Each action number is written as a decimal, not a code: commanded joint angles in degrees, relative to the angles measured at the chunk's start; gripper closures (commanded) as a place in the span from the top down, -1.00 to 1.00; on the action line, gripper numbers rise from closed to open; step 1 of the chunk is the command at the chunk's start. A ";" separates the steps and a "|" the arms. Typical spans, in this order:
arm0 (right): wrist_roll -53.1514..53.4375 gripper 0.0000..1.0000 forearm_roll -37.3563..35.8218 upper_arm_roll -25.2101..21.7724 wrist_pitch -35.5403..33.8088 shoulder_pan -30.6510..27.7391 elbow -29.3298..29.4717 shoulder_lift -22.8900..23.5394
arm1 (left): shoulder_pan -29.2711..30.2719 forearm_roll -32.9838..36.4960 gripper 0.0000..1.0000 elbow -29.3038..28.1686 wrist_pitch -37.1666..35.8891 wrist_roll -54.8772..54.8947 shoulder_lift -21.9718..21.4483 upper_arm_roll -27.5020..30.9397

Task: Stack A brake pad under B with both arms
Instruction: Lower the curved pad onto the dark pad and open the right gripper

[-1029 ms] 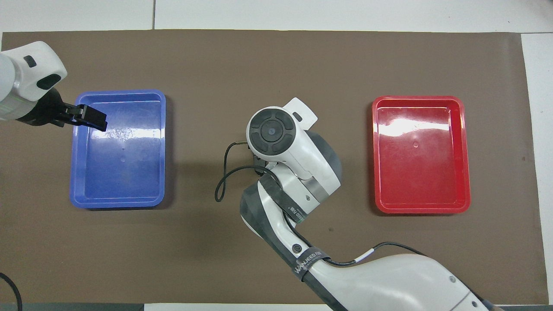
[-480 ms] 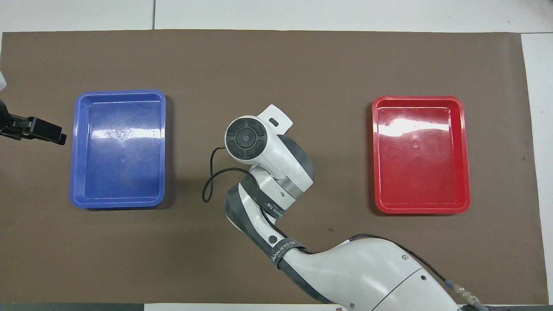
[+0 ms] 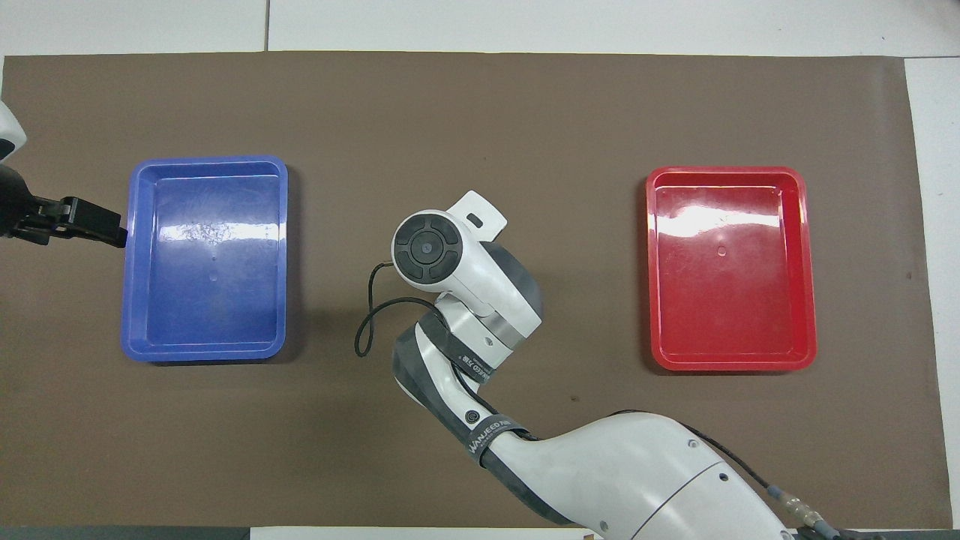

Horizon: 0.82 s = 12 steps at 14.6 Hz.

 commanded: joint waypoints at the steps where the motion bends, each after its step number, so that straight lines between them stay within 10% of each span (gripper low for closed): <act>1: 1.93 -1.00 -1.29 -0.08 1.35 0.23 -1.36 -0.98 | -0.60 0.09 1.00 -1.34 0.95 -0.55 -0.92 0.16; 7: 1.93 -0.88 -1.29 -0.08 1.70 0.23 -2.24 -1.25 | -0.51 0.01 1.00 -1.26 0.95 -0.72 -0.92 0.16; 8: 1.93 -0.58 -1.29 -0.08 1.61 0.23 -2.24 -1.34 | -0.60 0.01 1.00 -1.26 0.86 -0.72 -0.92 0.16; 10: 1.93 0.99 -1.29 -0.08 1.26 0.14 -2.50 -1.42 | -0.51 0.01 1.00 -1.26 0.77 -1.07 -0.92 0.24; 12: 1.93 1.00 -1.38 -0.08 0.65 0.23 -2.42 -1.51 | 0.19 0.01 1.00 -1.26 0.77 -1.07 -0.92 0.42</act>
